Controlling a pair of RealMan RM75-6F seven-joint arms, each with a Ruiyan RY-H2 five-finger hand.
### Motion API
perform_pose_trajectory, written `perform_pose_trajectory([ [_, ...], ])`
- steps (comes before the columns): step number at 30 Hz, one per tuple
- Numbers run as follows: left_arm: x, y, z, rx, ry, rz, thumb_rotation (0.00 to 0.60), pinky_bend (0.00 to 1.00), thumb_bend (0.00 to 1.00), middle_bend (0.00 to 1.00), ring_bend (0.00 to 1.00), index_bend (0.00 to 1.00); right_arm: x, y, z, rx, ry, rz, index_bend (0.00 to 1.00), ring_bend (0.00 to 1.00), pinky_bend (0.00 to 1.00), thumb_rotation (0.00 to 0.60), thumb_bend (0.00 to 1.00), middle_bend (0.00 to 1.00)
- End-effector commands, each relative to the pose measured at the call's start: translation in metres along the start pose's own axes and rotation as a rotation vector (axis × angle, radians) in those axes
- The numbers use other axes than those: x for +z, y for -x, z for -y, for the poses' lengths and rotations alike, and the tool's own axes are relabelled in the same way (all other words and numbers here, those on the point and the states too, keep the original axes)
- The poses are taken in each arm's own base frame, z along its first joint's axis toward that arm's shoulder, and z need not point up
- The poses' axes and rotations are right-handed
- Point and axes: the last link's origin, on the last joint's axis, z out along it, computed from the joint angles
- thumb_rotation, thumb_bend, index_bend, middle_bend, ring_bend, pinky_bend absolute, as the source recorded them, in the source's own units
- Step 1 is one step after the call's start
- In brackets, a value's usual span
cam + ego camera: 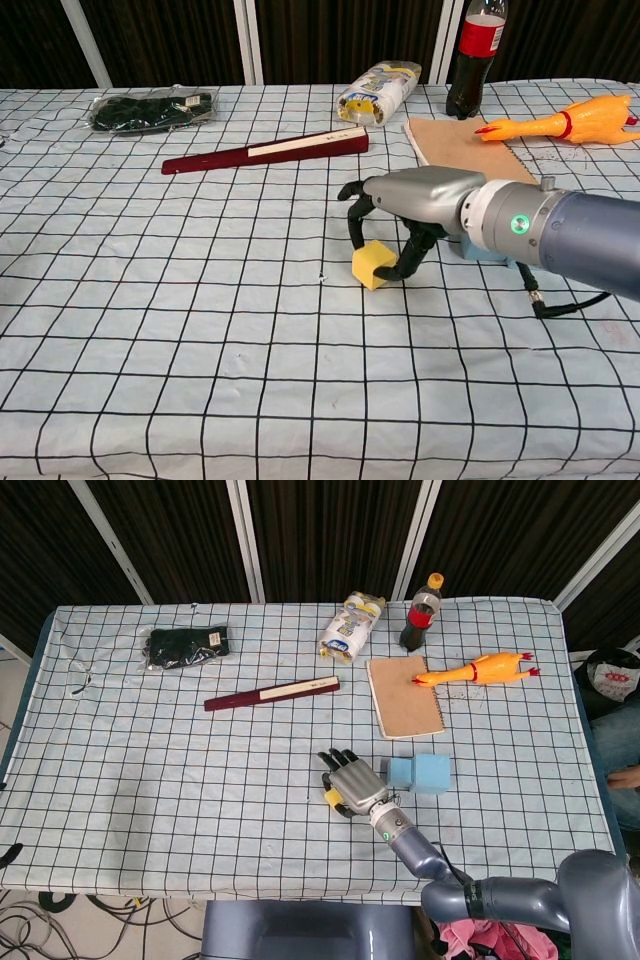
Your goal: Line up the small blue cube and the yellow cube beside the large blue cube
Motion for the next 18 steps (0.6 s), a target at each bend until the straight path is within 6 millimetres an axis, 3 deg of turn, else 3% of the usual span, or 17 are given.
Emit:
perform_pose_trajectory([
  [1,0.000,0.000,0.000,0.000,0.000,0.000,0.600,0.00,0.01,0.05,0.00,0.21,0.003,-0.018,-0.007,0.072,0.051,0.004,0.49,0.00,0.09,0.600,0.38,0.03],
  [7,0.000,0.000,0.000,-0.002,0.001,0.000,0.600,0.00,0.01,0.05,0.00,0.21,0.006,-0.043,-0.022,0.121,0.153,-0.017,0.49,0.00,0.09,0.600,0.36,0.02],
  [18,0.000,-0.001,-0.001,-0.012,0.010,-0.001,0.600,0.00,0.01,0.05,0.00,0.21,0.013,-0.044,-0.030,0.128,0.312,0.024,0.49,0.00,0.09,0.600,0.36,0.02],
])
